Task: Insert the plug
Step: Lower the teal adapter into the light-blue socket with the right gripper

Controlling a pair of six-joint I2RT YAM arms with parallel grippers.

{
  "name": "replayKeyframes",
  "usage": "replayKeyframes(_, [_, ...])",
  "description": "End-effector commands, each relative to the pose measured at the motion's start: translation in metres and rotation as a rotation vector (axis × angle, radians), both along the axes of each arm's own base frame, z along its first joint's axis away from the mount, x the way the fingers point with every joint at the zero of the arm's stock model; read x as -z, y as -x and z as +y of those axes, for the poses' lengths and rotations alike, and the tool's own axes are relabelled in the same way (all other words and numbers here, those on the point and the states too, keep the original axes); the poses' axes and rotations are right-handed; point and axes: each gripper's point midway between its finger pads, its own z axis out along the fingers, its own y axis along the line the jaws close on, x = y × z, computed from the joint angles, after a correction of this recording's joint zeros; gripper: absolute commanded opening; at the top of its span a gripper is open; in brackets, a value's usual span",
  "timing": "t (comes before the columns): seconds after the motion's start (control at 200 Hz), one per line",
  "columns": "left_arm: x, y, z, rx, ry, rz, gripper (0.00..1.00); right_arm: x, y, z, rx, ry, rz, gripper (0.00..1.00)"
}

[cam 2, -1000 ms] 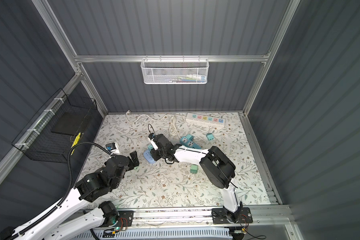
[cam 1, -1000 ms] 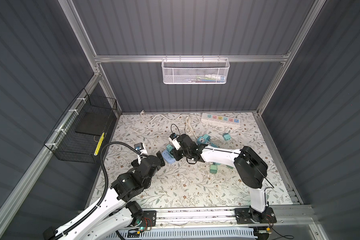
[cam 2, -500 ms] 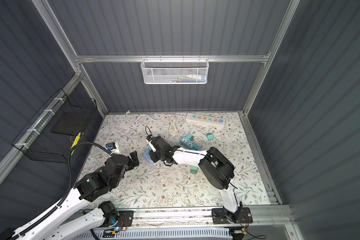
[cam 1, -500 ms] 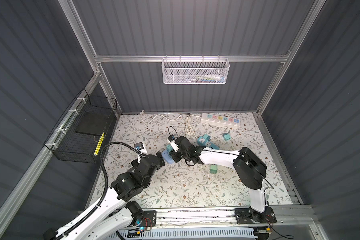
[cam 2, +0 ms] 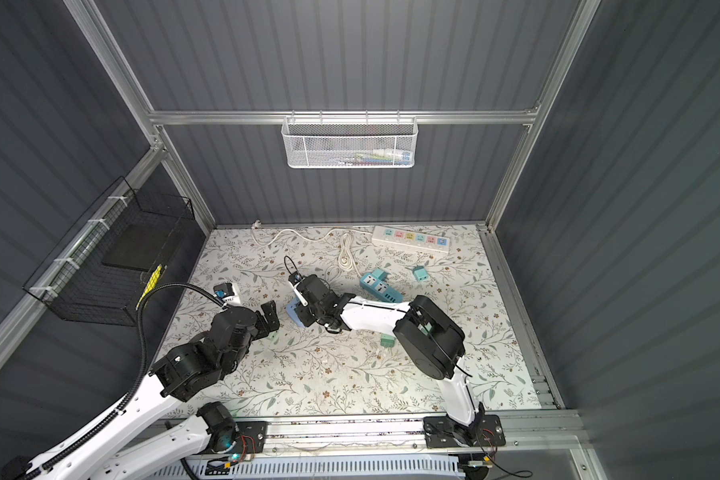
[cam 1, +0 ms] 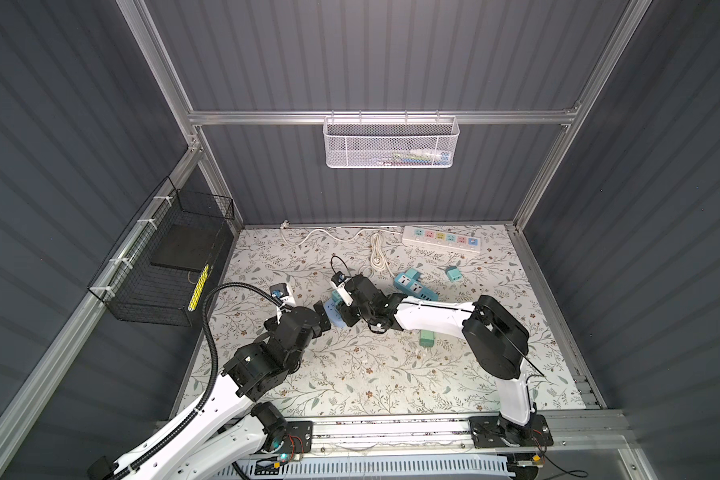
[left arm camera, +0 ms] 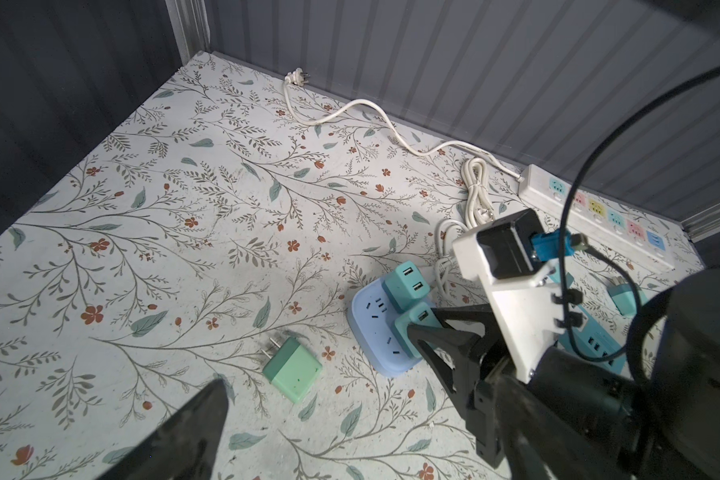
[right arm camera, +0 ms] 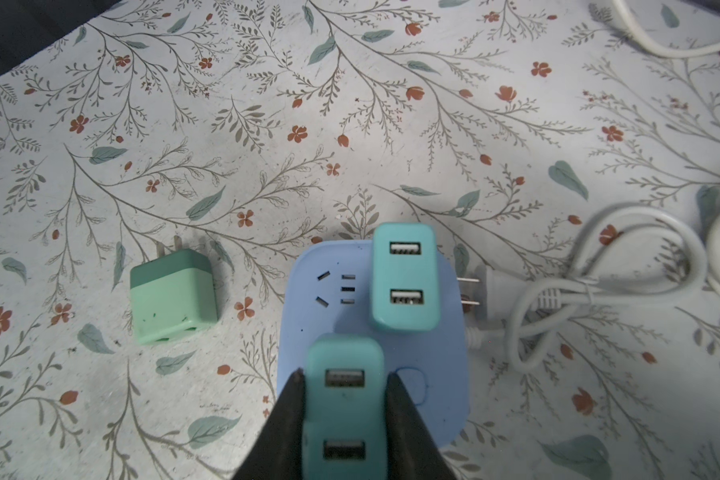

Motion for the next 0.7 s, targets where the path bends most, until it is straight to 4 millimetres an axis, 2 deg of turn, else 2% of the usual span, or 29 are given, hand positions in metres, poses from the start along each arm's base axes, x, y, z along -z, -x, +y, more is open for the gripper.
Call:
replayKeyframes(0.0, [0.000,-0.001,0.001,0.008,-0.012,-0.001,1.00,0.052,0.014,-0.021,-0.002,0.169,0.058,0.13])
replayKeyframes(0.125, [0.003,-0.003,-0.001,0.013,-0.012,0.014,1.00,0.071,0.019,-0.031,0.004,0.224,0.068,0.13])
replayKeyframes(0.33, [0.003,-0.009,-0.003,0.009,-0.012,0.020,1.00,0.101,0.021,-0.037,-0.003,0.335,0.113,0.12])
replayKeyframes(0.53, [0.001,-0.015,-0.005,0.013,-0.016,0.028,1.00,0.113,0.028,-0.041,0.008,0.337,0.158,0.12])
replayKeyframes(0.695, [-0.001,-0.018,-0.002,0.006,-0.010,0.026,1.00,0.111,0.027,-0.037,0.013,0.307,0.162,0.14])
